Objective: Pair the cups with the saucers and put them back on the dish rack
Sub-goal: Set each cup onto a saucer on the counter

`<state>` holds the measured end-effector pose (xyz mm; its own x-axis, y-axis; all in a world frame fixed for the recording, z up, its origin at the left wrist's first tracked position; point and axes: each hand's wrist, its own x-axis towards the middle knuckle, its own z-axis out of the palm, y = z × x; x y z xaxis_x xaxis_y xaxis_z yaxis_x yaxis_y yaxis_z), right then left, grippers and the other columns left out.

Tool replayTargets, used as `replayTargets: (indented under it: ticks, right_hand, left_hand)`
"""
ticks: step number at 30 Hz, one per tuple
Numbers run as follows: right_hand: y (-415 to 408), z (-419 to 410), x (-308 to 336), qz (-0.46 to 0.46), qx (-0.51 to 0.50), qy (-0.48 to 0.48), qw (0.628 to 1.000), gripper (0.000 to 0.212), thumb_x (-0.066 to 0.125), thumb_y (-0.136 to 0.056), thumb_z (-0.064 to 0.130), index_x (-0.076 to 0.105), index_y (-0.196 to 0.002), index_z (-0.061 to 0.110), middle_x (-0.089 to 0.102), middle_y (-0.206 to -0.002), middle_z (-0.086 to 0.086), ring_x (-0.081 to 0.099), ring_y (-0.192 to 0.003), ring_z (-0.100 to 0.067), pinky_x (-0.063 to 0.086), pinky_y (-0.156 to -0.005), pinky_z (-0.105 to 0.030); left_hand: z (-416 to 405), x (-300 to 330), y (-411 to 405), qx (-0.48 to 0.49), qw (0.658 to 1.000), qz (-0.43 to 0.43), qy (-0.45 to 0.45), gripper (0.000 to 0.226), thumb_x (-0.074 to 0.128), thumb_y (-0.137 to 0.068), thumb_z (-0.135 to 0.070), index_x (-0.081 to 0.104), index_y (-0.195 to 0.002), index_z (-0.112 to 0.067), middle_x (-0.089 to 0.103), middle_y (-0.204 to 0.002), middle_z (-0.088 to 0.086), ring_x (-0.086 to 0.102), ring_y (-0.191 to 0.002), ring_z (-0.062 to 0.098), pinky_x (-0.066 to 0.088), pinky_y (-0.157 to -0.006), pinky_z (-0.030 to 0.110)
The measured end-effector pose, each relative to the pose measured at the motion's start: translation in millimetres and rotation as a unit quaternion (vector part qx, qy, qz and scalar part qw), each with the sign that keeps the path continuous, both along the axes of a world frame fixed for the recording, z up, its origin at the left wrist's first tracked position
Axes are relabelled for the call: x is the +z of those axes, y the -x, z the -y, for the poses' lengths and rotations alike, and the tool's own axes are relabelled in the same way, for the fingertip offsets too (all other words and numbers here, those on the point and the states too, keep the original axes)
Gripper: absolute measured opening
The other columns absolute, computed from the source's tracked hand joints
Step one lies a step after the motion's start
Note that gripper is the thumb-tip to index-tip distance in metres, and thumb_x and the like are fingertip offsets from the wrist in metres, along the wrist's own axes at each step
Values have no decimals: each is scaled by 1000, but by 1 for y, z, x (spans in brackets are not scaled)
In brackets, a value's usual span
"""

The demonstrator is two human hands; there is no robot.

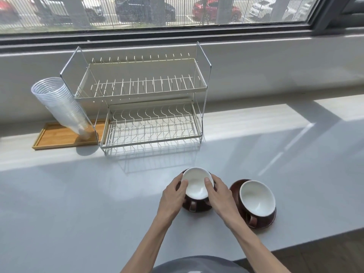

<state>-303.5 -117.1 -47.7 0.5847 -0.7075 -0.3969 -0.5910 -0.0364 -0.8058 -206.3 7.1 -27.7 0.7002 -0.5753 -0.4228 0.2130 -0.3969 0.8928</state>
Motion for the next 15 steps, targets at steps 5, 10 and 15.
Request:
replayTargets:
  ticks: [5,10,15]
  right_hand:
    - [-2,1,-1,2,-5,-3,1000,61,40,-84,74,52,-134,41,67,-126,8,62,-118,-18,52,-100,-46]
    - [1,0,0,-8,0,10,1000,59,39,-86,72,48,-136,43,67,-124,8,65,-113,-21,52,-99,-46]
    - [7,-2,-2,-21,0,14,1000,63,39,-83,74,46,-138,44,65,-129,8,62,-118,-23,49,-102,-48]
  left_hand:
    - [2,-1,-4,16,1000,-10,-6,22,51,-85,-54,60,-104,-59,66,-114,-28,62,-114,5,54,-99,43]
    - [4,-4,-7,0,1000,4,-16,38,51,-80,-60,59,-116,-51,65,-117,-20,62,-116,10,54,-99,43]
    - [2,-8,-6,-17,999,23,-46,38,51,-85,-58,55,-121,-47,66,-115,-21,65,-107,13,54,-96,43]
